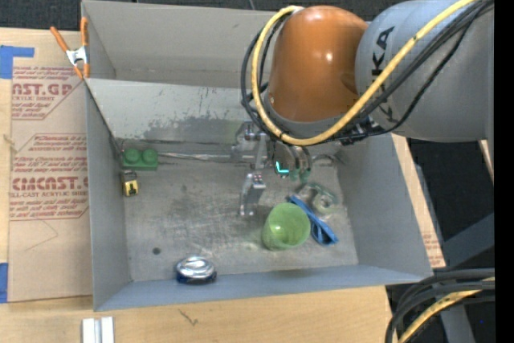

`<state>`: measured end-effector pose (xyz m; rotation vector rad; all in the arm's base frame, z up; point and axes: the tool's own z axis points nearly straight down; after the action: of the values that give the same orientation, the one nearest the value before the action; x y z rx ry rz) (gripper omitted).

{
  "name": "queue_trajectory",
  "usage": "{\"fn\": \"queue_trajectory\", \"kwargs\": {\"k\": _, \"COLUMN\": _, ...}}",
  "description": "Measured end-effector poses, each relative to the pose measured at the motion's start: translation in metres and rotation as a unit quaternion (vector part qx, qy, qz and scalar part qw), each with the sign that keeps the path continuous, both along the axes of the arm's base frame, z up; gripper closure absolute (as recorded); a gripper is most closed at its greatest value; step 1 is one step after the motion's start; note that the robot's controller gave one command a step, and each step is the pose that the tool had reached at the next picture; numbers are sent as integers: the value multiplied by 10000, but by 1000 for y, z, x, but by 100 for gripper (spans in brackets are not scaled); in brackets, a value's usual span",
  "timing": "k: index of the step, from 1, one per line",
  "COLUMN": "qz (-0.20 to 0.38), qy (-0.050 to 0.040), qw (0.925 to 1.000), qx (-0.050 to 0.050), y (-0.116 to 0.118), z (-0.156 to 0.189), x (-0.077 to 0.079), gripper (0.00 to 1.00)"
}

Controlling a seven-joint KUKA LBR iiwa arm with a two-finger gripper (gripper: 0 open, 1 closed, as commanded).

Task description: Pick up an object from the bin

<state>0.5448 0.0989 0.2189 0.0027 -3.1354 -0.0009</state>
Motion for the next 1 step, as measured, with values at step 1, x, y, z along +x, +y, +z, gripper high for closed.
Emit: {"fn": "queue_trajectory", "kwargs": {"k": 1, "qz": 1231, "qy": -2, "qw": 9924, "qx": -3, "y": -49, "z": -79, "x": -45, "gripper": 0}}
